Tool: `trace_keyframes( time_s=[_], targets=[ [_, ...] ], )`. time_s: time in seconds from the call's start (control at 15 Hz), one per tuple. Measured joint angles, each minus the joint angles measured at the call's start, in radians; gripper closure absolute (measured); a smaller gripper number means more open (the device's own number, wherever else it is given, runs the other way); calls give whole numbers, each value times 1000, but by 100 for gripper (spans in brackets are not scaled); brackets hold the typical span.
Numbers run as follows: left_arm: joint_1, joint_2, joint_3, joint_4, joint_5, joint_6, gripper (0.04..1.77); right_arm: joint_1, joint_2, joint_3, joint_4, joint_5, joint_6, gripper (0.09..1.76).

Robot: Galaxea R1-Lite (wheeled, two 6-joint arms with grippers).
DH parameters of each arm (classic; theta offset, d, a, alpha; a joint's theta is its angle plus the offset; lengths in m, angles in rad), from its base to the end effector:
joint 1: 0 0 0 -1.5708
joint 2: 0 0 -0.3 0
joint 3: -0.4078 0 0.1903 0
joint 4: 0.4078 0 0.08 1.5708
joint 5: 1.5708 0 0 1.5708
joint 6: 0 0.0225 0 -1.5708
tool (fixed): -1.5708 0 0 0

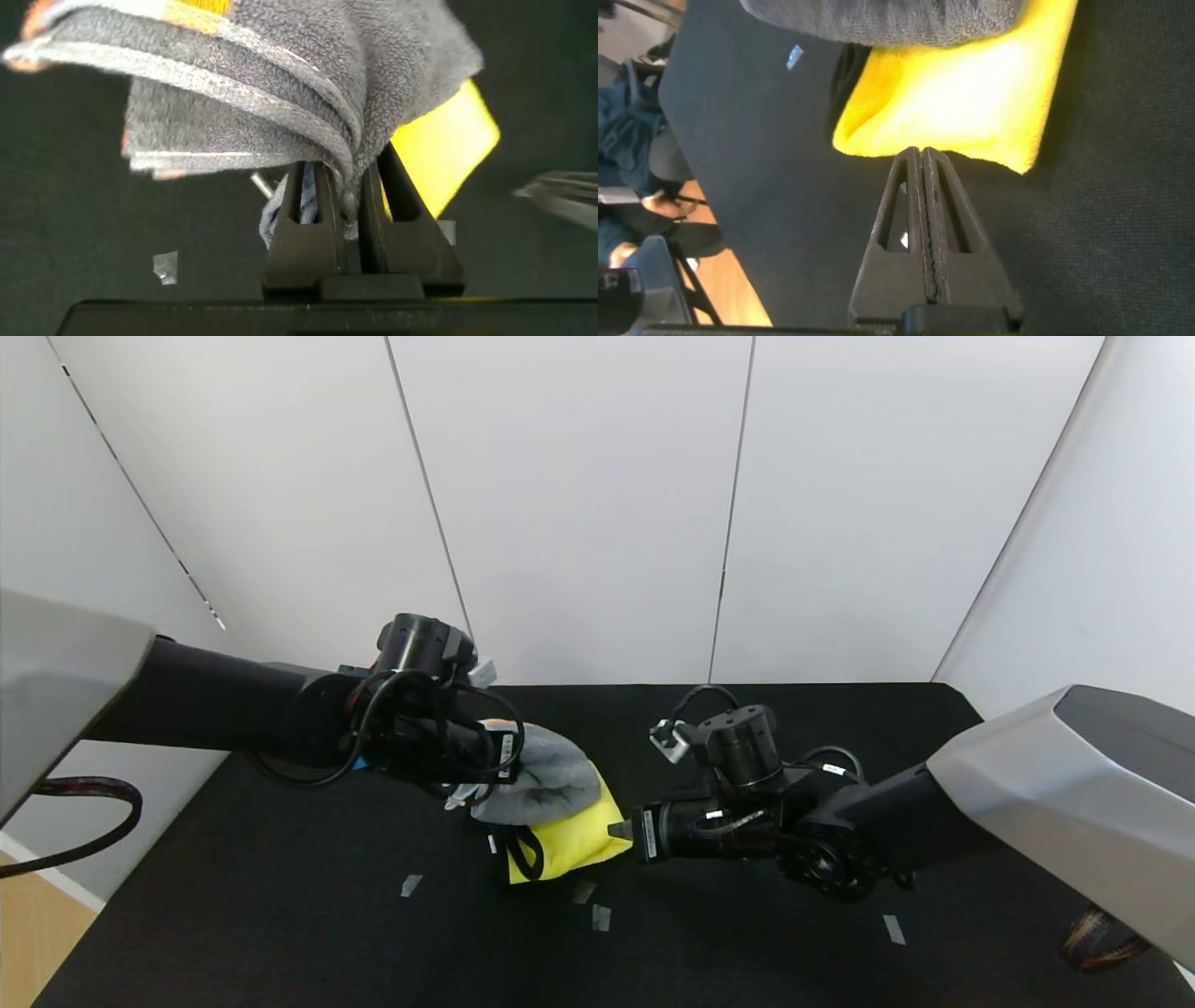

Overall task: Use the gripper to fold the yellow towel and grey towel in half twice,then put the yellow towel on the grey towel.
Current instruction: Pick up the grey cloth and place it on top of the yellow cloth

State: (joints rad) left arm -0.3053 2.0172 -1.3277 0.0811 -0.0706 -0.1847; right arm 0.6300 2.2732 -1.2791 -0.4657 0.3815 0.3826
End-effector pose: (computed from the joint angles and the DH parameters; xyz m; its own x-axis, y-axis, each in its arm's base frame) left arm 0.3675 -0.1175 0.1463 0.6614 -0.2824 -0.6948 0.2202 0.9587 -0.1801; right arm 0.3502 0.2657 0.0728 0.4283 0.7731 -0.4679 -0.5962 0.6309 0.4965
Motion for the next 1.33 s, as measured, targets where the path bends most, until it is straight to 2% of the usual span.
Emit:
trace_keyframes(
  time_s=[0.2,0.4,0.6,0.8,1.0,1.27,1.33],
  targets=[
    [-9,-14,-13,10,0,-1,160,-2,-3,1,0,0,9,173],
    [-37,-31,-96,102,0,-10,160,-14,-20,16,-1,1,34,173],
    [-54,-48,-113,113,0,-34,160,-21,-34,26,-4,2,40,173],
    [-119,-83,-14,113,-2,-67,160,-46,-60,43,-10,1,44,173],
    [-135,-93,70,100,0,-69,160,-47,-68,45,-10,2,54,173],
    [-144,-93,149,27,0,-69,160,-47,-71,46,-10,2,54,173],
    [-146,-90,168,-26,3,-69,160,-48,-72,46,-10,2,53,173]
  ],
)
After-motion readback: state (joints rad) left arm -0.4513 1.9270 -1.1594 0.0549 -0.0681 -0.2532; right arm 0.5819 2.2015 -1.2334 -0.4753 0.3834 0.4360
